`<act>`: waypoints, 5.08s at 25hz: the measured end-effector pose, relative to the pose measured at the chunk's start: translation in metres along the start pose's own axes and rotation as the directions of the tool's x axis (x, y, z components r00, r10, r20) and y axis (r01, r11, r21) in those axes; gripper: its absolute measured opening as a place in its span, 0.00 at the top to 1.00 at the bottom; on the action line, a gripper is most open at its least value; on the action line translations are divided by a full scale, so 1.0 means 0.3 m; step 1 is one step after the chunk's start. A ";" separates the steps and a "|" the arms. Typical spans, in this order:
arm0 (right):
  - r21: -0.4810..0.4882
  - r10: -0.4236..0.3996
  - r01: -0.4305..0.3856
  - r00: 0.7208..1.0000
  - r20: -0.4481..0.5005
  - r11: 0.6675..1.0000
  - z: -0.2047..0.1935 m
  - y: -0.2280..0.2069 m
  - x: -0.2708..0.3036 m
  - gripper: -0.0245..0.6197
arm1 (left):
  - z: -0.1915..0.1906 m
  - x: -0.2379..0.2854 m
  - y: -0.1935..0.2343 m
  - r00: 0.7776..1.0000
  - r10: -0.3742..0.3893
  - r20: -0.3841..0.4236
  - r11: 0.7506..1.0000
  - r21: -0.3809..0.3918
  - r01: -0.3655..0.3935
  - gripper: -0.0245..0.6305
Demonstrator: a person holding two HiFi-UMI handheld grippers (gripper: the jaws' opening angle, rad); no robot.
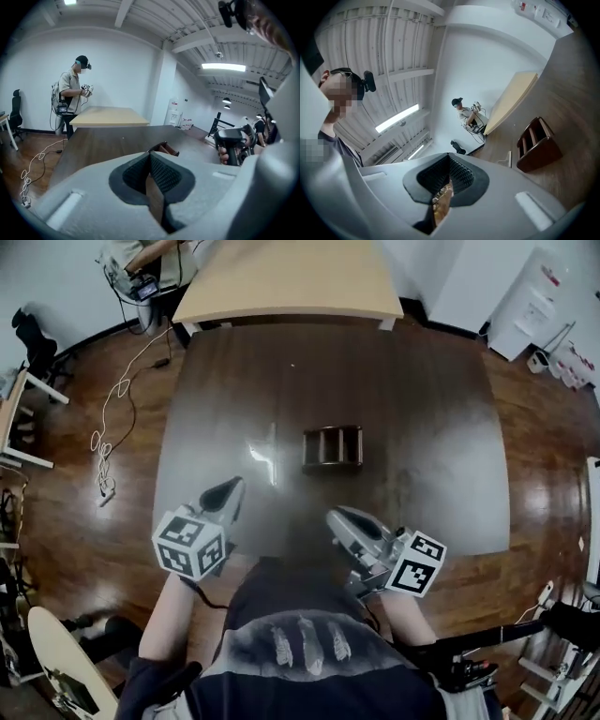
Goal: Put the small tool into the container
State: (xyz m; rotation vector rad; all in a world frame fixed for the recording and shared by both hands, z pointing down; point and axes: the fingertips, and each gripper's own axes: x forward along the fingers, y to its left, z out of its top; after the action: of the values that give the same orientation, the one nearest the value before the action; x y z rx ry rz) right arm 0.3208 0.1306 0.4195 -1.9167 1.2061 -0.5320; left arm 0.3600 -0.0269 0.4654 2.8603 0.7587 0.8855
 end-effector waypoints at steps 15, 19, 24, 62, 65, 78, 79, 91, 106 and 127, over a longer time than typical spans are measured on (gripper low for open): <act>-0.080 -0.118 0.111 0.989 -0.094 0.991 0.012 -0.032 0.113 0.96 | -0.273 0.369 0.356 0.975 -0.068 -0.211 0.965 -0.264 0.011 0.47; -0.106 -0.155 0.142 0.980 -0.127 0.984 -0.001 -0.018 0.158 0.96 | -0.310 0.427 0.385 0.972 -0.116 -0.207 0.934 -0.354 0.036 0.47; -0.120 -0.207 0.189 0.965 -0.162 0.975 -0.024 -0.028 0.206 0.96 | -0.362 0.497 0.378 0.948 -0.206 -0.243 0.927 -0.359 0.110 0.47; -0.255 -0.328 0.273 0.922 -0.205 0.928 -0.096 0.006 0.284 0.96 | 0.111 0.544 0.292 0.913 -0.278 0.300 0.850 -0.365 0.379 0.91; -0.247 -0.296 0.245 0.935 -0.197 0.937 -0.069 0.000 0.255 0.96 | 0.195 0.553 0.244 0.905 -0.256 0.340 0.884 -0.297 0.362 0.91; -0.199 -0.207 0.177 0.968 -0.145 0.964 0.052 -0.059 -0.002 0.96 | 0.245 0.616 0.001 0.915 -0.079 0.397 0.927 -0.307 0.214 0.91; -0.198 -0.202 0.172 0.969 -0.144 0.965 0.060 -0.063 -0.023 0.96 | 0.243 0.624 -0.021 0.916 -0.069 0.395 0.932 -0.303 0.201 0.91; -0.197 -0.165 0.135 0.976 -0.143 0.971 0.143 -0.115 -0.226 0.96 | 0.129 0.683 -0.124 0.940 0.082 0.332 0.969 -0.248 0.003 0.91; -0.151 -0.088 0.072 0.991 -0.105 0.986 0.169 -0.134 -0.264 0.96 | -0.018 0.664 -0.163 0.988 0.088 0.127 0.995 -0.057 -0.081 0.91; -0.081 -0.045 0.037 0.994 -0.096 0.996 0.099 -0.131 -0.240 0.96 | -0.043 0.657 -0.186 0.999 0.048 -0.026 0.994 0.103 -0.045 0.87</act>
State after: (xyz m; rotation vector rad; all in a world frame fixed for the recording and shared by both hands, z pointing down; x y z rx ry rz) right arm 0.3302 0.2154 0.4373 -2.0059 1.2695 -0.6144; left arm 0.4695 0.1135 0.5678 2.9724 0.7644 0.9203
